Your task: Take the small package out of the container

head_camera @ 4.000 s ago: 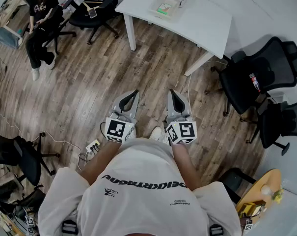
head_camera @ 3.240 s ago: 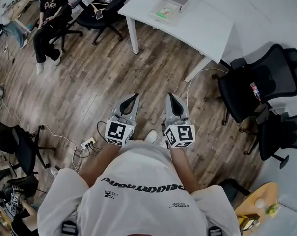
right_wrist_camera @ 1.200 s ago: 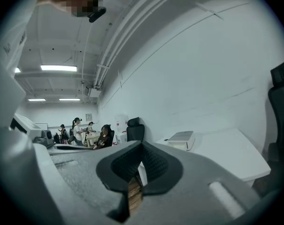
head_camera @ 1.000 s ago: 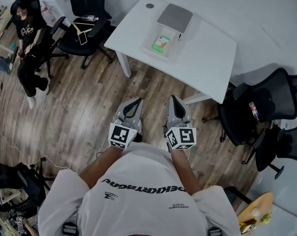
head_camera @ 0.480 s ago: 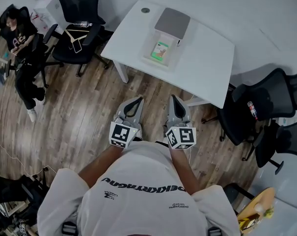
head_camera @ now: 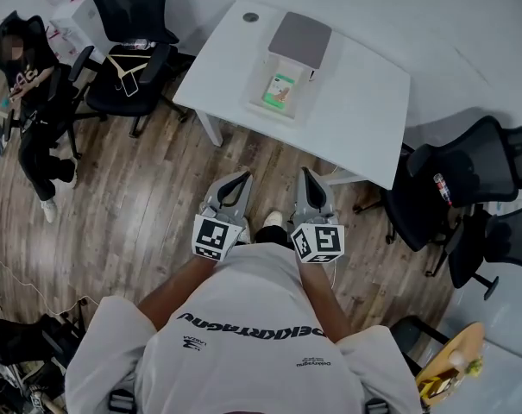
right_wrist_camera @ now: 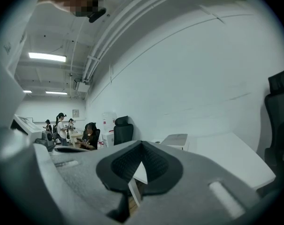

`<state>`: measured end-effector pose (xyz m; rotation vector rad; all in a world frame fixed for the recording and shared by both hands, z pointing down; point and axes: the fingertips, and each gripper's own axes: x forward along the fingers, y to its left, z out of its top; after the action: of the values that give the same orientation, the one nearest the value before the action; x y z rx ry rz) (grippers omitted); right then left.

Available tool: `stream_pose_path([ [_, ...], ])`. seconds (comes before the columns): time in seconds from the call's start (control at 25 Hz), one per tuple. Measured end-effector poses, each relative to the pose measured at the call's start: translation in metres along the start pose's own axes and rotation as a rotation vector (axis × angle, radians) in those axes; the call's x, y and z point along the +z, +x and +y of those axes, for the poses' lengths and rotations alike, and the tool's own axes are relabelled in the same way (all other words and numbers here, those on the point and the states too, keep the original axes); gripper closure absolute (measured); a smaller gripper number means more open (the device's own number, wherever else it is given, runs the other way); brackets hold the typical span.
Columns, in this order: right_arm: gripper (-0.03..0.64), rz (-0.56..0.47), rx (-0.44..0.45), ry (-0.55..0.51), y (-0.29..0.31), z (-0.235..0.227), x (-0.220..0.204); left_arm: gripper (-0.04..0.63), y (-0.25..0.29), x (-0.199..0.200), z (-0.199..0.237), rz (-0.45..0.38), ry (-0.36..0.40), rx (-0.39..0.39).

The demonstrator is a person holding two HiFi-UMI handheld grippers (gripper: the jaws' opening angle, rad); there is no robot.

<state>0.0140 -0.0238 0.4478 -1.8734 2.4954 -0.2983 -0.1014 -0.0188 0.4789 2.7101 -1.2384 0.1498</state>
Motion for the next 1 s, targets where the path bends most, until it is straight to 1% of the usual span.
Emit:
stream_pose_path([
  [0.24, 0.618, 0.005, -0.003, 0.004, 0.009, -0.011, -0.002, 0.597, 0.014, -0.001, 0.002, 0.005, 0.005, -0.006],
  [0.44, 0.618, 0.005, 0.005, 0.007, 0.023, -0.023, 0.000, 0.597, 0.032, 0.003, 0.009, 0.008, 0.012, 0.005],
  [0.8, 0.618, 0.024, 0.039, 0.020, 0.051, -0.048, -0.006, 0.597, 0.076, 0.002, 0.018, 0.035, 0.009, 0.028],
  [1.0, 0.618, 0.035, 0.051, 0.019, 0.068, -0.063, -0.006, 0.595, 0.103, 0.002, 0.025, 0.045, -0.005, 0.042],
])
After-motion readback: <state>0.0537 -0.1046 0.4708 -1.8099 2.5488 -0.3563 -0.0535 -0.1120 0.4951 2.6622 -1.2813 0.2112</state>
